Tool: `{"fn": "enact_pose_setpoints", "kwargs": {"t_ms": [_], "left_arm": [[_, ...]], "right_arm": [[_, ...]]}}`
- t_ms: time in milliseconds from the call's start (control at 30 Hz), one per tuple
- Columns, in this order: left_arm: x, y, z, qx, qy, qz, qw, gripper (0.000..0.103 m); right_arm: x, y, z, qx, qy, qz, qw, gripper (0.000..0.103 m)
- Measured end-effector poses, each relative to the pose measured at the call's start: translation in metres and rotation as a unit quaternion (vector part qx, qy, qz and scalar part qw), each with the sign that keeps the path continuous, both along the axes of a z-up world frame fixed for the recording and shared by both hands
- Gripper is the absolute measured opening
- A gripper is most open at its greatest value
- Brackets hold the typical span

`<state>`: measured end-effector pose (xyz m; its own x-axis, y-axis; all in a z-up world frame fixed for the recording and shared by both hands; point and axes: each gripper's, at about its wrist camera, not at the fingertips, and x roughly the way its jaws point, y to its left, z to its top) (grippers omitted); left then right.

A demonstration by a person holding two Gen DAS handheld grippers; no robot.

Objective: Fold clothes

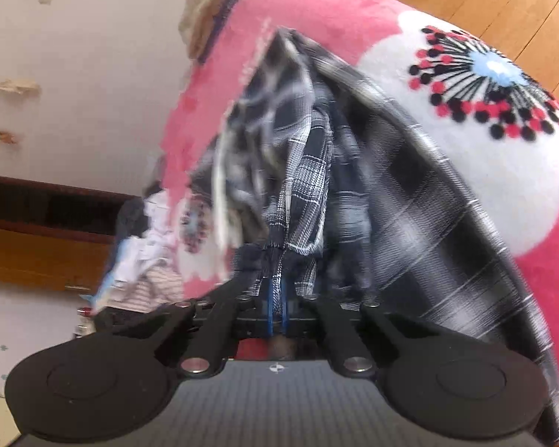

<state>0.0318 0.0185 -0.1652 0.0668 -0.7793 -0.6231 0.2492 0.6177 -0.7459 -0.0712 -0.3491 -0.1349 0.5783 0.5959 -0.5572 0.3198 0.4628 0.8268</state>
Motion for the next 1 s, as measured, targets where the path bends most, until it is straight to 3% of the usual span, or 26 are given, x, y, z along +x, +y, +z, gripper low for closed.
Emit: {"fn": "enact_pose_setpoints", "kwargs": {"t_ms": [267,333,400,467,667,800,1000], "left_arm": [[0.005,-0.015,0.001,0.023,-0.01,-0.032,0.9992,0.062],[0.006,-0.017,0.002,0.032,-0.017,-0.042,0.9985,0.06],[0.005,-0.019,0.003,0.039,-0.02,-0.049,0.9978,0.059],[0.006,-0.02,0.004,0.045,-0.023,-0.056,0.9971,0.059],[0.002,-0.024,0.008,0.059,-0.028,-0.066,0.9957,0.056],[-0.003,-0.028,0.013,0.065,-0.031,-0.068,0.9951,0.042],[-0.009,-0.034,0.019,0.073,-0.034,-0.069,0.9943,0.026]], "right_arm": [[-0.007,0.003,-0.025,-0.029,0.06,0.012,0.998,0.007],[-0.009,-0.004,-0.021,-0.033,0.06,-0.003,0.998,0.022],[-0.007,-0.008,-0.021,-0.034,0.063,-0.009,0.997,0.053],[-0.004,-0.011,-0.024,-0.029,0.069,-0.009,0.997,0.059],[0.014,0.001,-0.038,-0.008,0.09,0.025,0.996,0.059],[0.02,0.011,-0.042,-0.007,0.09,0.053,0.994,0.058],[0.014,0.007,-0.028,-0.019,0.064,0.059,0.996,0.028]]}}
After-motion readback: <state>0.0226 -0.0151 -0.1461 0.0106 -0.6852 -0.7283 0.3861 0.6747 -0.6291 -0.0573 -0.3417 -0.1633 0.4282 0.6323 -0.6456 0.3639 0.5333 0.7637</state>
